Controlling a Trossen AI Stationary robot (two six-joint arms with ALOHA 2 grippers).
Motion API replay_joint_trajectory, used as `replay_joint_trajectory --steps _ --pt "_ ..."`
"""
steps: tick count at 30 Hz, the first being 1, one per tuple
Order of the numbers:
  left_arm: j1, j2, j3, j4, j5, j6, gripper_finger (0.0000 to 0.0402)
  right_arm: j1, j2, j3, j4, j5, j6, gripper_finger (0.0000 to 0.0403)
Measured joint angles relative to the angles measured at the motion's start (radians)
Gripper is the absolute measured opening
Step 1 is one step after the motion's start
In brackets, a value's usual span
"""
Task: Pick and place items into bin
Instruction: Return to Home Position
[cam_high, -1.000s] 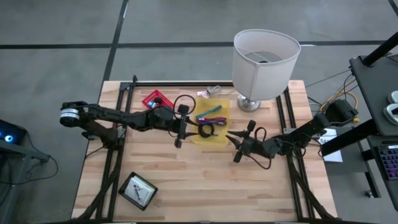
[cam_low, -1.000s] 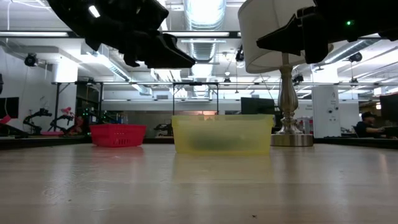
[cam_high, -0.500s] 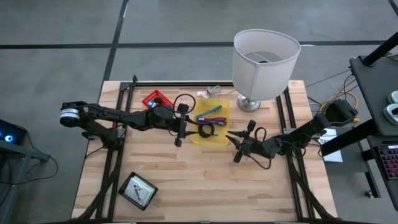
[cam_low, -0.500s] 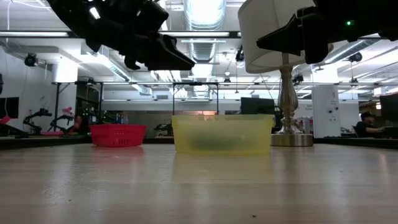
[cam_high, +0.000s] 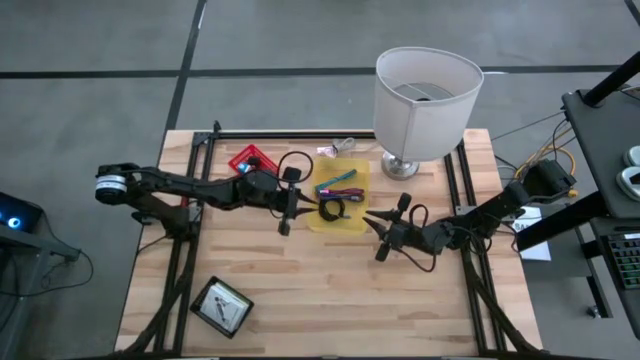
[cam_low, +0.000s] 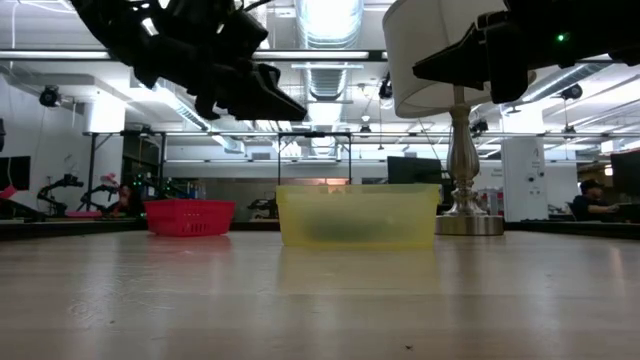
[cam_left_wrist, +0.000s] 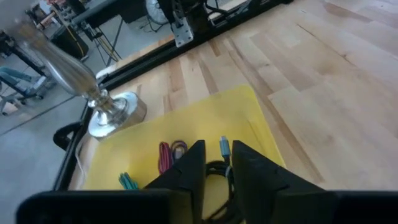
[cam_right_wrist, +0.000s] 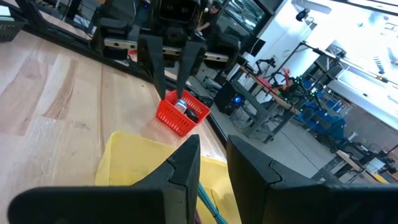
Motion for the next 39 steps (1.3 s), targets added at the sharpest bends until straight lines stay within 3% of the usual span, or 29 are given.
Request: replay_joint_trajectory --steps 12,16,28,39 --pt "0.001 -0.105 -0.086 0.0 -0.003 -0.049 0.0003 0.0 0.0 0.0 -0.001 0.0 -0.007 0.0068" --pt "0.025 -0.189 -0.144 0.006 -0.008 -0.049 0.0001 0.0 0.0 0.0 -0.007 0.0 -0.007 0.0068" --pt "0.051 -0.32 -0.368 0.271 0.023 -0.118 0.0001 0.0 0.0 -0.002 -0.021 0.0 -0.01 0.0068" --pt "0.059 -0.374 -0.431 0.306 0.009 -0.126 0.0001 0.0 0.0 -0.002 -0.022 0.0 -0.01 0.0068"
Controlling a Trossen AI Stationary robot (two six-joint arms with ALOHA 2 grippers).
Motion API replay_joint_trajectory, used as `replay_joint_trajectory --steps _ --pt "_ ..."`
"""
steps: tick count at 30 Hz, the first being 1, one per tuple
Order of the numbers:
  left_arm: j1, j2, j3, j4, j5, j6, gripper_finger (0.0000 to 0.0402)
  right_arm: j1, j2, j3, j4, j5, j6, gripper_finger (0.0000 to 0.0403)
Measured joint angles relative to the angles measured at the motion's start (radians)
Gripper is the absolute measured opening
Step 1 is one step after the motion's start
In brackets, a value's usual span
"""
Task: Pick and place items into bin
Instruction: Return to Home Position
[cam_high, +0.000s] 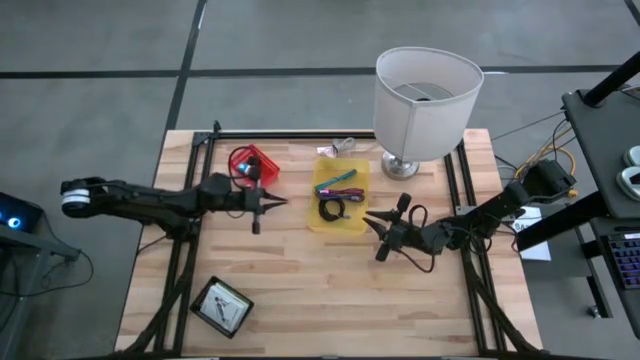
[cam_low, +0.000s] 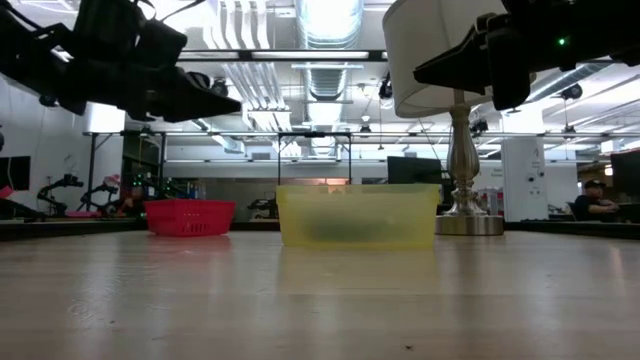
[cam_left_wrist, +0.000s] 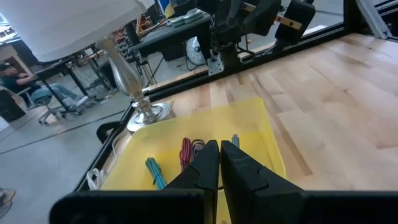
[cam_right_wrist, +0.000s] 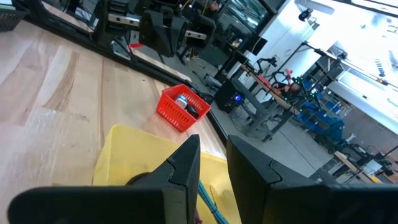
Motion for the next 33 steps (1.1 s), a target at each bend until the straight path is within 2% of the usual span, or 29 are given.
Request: replay_joint_trajectory --steps 5,19,28,33 --pt "0.0 -0.078 -0.012 -0.083 -0.024 -0.027 0.0001 0.0 0.0 -0.001 0.0 0.0 0.005 0.0068" --pt "-0.001 -0.261 -0.149 -0.081 -0.029 -0.185 0.0001 0.0 0.0 -0.002 0.0 0.0 0.014 0.0068" --pt "-0.003 -0.374 -0.228 -0.077 -0.029 -0.205 0.0001 0.0 0.0 -0.002 0.001 0.0 0.019 0.0068" --pt "-0.004 -0.417 -0.23 -0.142 -0.031 -0.214 0.0001 0.0 0.0 -0.002 0.001 0.0 0.027 0.0068"
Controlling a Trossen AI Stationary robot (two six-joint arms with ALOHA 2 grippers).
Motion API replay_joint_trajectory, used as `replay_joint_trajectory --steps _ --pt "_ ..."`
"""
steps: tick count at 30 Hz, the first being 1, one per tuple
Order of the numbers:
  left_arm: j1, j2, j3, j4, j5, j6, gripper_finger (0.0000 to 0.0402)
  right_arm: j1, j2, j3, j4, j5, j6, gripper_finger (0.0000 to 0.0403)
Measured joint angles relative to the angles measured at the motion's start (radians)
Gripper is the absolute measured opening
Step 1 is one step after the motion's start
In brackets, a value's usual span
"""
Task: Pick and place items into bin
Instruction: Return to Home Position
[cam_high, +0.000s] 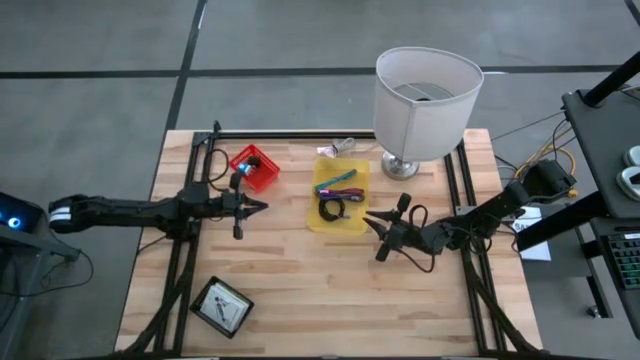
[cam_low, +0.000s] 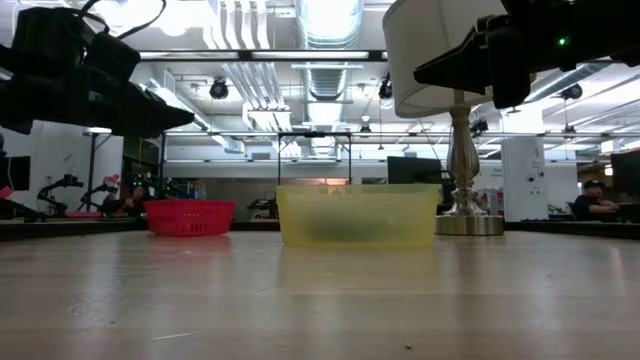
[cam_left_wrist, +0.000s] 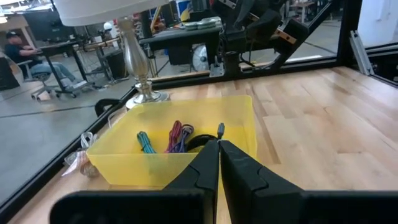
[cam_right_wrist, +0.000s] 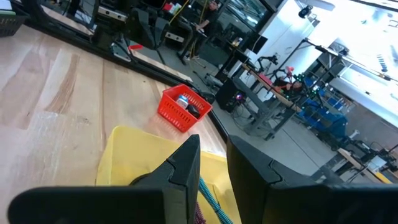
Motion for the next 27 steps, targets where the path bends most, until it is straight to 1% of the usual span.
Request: replay_joint_trajectory --steps 2,6,15,19,22,25,27 --pt "0.0 -0.01 0.0 -0.009 -0.004 0.002 0.0001 0.0 0.0 0.0 0.0 0.0 0.003 0.0068" --pt "0.001 -0.035 -0.001 -0.017 -0.05 0.01 0.0001 0.0 0.0 0.0 0.0 0.0 0.013 0.0068" --pt "0.001 -0.138 -0.001 -0.171 -0.042 -0.024 0.0001 0.0 0.0 -0.002 -0.004 0.0 0.02 0.0068" --pt "0.001 -0.202 -0.002 -0.186 -0.041 -0.019 0.0001 0.001 0.0 -0.002 -0.008 0.001 0.04 0.0068" --pt "0.001 -0.271 -0.002 -0.299 -0.045 -0.014 0.0001 0.001 0.0 -0.003 -0.024 0.001 0.077 0.0068" --pt "0.0 -0.334 -0.002 -0.404 -0.047 -0.078 0.0001 0.001 0.0 -0.003 -0.023 0.002 0.097 0.0068" --pt "0.0 -0.377 -0.002 -0.434 -0.046 -0.097 0.0001 0.0 0.0 -0.003 -0.023 0.001 0.118 0.0068"
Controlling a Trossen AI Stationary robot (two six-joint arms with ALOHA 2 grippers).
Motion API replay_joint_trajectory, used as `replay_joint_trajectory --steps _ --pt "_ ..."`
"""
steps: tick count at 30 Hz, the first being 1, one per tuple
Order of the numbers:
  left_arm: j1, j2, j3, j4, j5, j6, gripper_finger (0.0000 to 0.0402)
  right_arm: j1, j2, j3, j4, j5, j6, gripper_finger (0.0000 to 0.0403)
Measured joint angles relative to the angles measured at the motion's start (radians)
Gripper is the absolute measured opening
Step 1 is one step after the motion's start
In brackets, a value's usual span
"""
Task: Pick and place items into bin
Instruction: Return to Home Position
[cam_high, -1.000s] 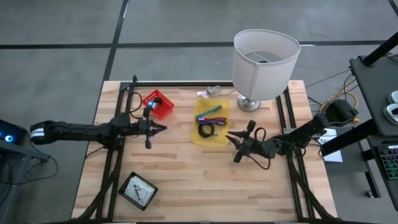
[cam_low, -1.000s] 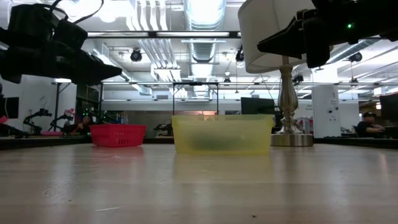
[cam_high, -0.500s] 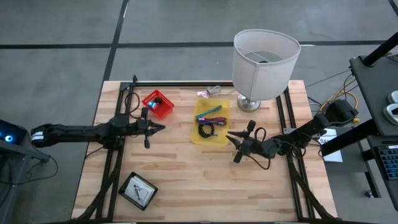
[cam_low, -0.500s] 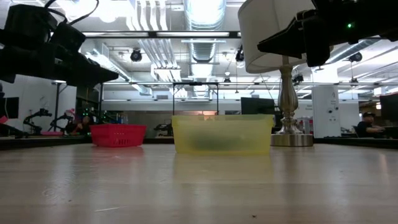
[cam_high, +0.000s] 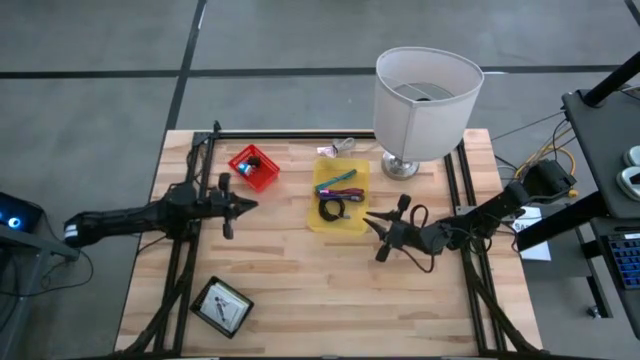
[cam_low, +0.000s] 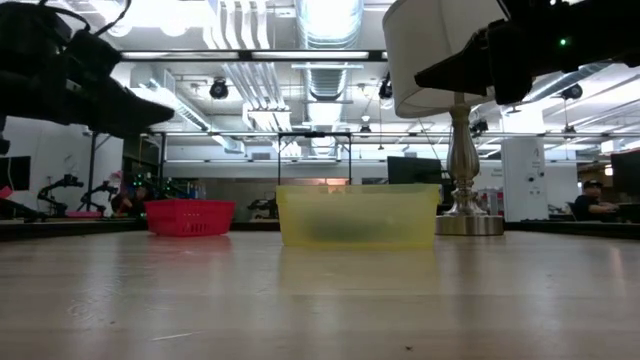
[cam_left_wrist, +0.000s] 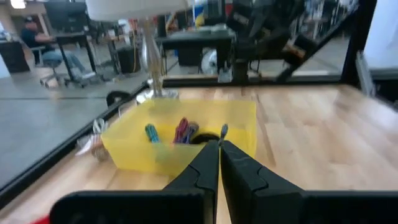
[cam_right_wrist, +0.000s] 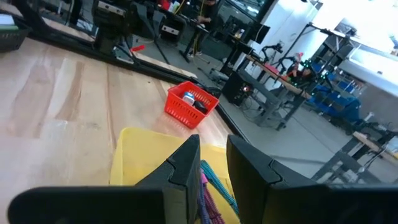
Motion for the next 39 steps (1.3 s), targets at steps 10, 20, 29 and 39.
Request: replay_joint_trajectory --steps 10,20,29,39 --pt "-0.076 -0.134 0.0 -0.06 0.028 -0.001 0.0001 -0.011 0.0 -0.003 0.043 -0.333 0.15 0.0068" --pt "-0.097 -0.074 -0.001 -0.07 -0.018 0.027 0.0001 -0.243 0.0 -0.012 0.097 -0.751 0.235 0.0068" --pt "-0.097 -0.032 -0.001 -0.073 -0.024 0.028 0.0001 -0.386 -0.128 -0.218 0.143 -0.749 0.335 0.0048" --pt "-0.097 -0.072 -0.001 -0.076 -0.026 0.052 0.0001 -0.357 -0.5 -0.382 -0.023 -0.683 0.32 0.0009"
